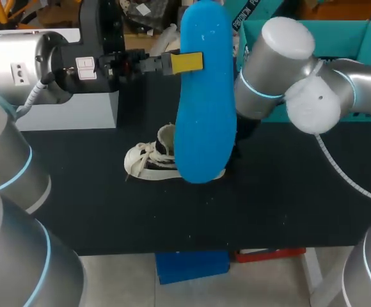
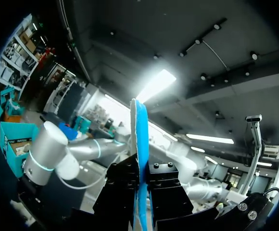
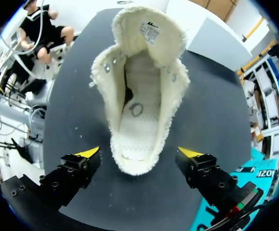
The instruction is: Take the shoe out of the shoebox, open the shoe tongue, remove and reinsert the insole, then place the shoe into the shoebox
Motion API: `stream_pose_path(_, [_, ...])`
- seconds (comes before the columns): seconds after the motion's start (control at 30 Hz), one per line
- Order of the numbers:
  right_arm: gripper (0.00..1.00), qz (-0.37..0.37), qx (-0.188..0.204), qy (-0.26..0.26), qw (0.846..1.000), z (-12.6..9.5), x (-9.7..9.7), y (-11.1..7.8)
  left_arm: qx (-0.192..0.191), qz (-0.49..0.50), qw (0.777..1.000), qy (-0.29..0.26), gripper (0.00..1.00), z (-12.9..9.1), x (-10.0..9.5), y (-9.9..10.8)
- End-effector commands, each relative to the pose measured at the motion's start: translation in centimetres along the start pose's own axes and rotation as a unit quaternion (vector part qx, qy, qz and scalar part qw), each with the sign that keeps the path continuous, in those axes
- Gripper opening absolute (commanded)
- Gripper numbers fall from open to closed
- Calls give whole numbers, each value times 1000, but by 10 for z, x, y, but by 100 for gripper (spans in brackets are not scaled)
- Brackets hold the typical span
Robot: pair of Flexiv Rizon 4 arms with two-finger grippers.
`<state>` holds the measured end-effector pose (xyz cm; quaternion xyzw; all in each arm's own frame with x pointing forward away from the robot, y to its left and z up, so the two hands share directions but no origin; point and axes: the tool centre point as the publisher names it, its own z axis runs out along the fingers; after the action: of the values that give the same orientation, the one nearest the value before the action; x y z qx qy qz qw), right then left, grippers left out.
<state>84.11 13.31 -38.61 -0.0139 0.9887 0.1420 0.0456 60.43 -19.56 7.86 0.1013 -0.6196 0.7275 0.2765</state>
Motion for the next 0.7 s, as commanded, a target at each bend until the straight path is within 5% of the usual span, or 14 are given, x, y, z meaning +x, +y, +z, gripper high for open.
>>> stream_pose_path(0.03, [100, 1, -96, -1, 995, 4, 0, -7, 0, 0, 1000, -1, 0, 0, 0, 2])
stream_pose_path(0.7, [100, 25, -226, -4, 974, 18, -1, -20, 0, 0, 1000, -1, 0, 0, 0, 2])
